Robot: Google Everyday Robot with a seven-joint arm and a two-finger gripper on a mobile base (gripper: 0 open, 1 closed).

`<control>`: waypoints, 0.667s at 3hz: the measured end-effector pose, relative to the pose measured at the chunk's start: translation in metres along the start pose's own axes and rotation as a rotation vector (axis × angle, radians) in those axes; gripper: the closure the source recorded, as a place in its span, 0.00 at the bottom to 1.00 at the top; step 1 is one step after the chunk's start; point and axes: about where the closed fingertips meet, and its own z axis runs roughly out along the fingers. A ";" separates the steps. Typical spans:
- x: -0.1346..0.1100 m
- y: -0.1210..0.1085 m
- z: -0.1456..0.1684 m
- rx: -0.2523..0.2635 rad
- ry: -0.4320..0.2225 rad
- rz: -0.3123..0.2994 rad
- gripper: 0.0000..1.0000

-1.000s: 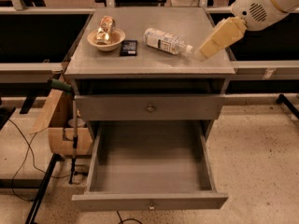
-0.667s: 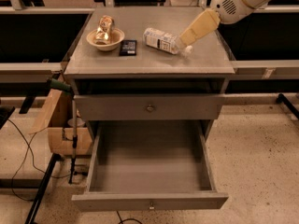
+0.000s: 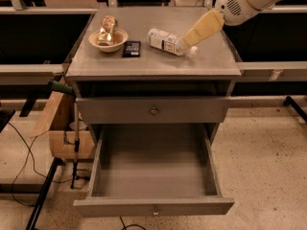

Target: Place rxbar blueberry into middle drawer

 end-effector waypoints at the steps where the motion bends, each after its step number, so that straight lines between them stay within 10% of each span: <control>1: -0.014 0.011 0.012 0.061 0.014 0.027 0.00; 2: -0.019 0.019 0.033 0.132 0.123 0.075 0.00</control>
Offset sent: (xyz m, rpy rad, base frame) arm 0.0080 0.0725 -0.0369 -0.0281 0.2979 -0.5424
